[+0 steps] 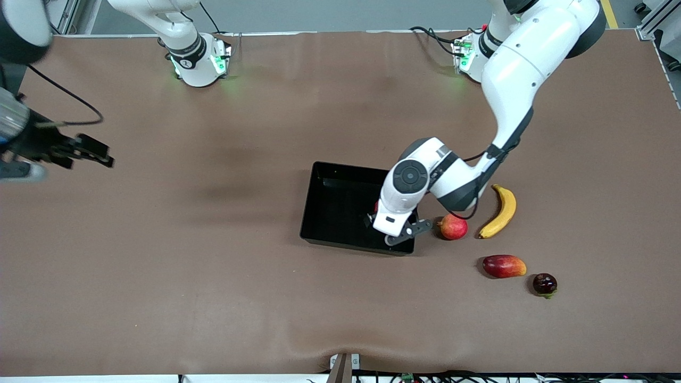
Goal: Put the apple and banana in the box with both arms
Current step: 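Open the left gripper over the tray while the right arm withdraws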
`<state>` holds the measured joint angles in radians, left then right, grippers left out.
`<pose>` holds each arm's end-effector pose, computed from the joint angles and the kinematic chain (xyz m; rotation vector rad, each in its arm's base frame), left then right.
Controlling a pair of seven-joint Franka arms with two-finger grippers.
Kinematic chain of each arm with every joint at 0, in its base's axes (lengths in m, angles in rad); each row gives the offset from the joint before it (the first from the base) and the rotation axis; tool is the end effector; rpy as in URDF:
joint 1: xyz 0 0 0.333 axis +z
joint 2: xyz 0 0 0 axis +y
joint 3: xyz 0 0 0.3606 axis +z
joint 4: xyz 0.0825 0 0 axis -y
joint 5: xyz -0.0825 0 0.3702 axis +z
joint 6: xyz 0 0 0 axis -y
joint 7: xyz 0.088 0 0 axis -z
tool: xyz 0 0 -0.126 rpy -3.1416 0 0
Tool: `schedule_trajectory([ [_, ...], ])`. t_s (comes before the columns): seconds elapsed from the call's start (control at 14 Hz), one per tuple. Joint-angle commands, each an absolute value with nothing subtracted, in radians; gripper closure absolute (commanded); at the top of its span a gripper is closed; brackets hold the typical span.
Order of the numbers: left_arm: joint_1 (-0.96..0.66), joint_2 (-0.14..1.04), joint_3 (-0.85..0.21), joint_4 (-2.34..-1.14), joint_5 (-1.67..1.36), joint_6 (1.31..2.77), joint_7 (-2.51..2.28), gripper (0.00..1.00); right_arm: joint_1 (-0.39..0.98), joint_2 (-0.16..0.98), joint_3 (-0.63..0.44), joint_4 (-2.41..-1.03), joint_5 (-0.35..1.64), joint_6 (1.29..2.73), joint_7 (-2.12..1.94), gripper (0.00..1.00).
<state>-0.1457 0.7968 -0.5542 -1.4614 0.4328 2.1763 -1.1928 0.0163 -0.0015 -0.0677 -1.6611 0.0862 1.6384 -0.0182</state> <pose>0.6315 -0.3872 0.2807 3.0274 0.6103 0.0122 0.5432 -0.0176 0.6157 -3.0541 0.0610 0.0278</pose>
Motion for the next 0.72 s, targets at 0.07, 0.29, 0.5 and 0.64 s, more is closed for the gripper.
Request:
schedule_trajectory([
  [0.07, -0.06, 0.692, -0.558, -1.44, 0.445, 2.134, -1.09, 0.0, -0.087, -0.074, 0.023, -1.663, 0.069, 1.583, -0.002, 0.0],
  [0.29, 0.012, 0.614, -0.564, -1.44, 0.436, 2.062, -0.967, 0.0, -0.077, -0.08, 0.028, -1.657, 0.035, 1.537, 0.098, 0.0],
  [0.5, 0.063, 0.568, -0.563, -1.44, 0.407, 2.005, -0.844, 0.0, -0.075, -0.077, 0.017, -1.631, 0.022, 1.534, 0.089, 0.0],
  [0.64, 0.112, 0.545, -0.563, -1.442, 0.38, 1.977, -0.752, 0.0, -0.075, -0.072, 0.017, -1.609, 0.015, 1.523, 0.089, 0.0],
])
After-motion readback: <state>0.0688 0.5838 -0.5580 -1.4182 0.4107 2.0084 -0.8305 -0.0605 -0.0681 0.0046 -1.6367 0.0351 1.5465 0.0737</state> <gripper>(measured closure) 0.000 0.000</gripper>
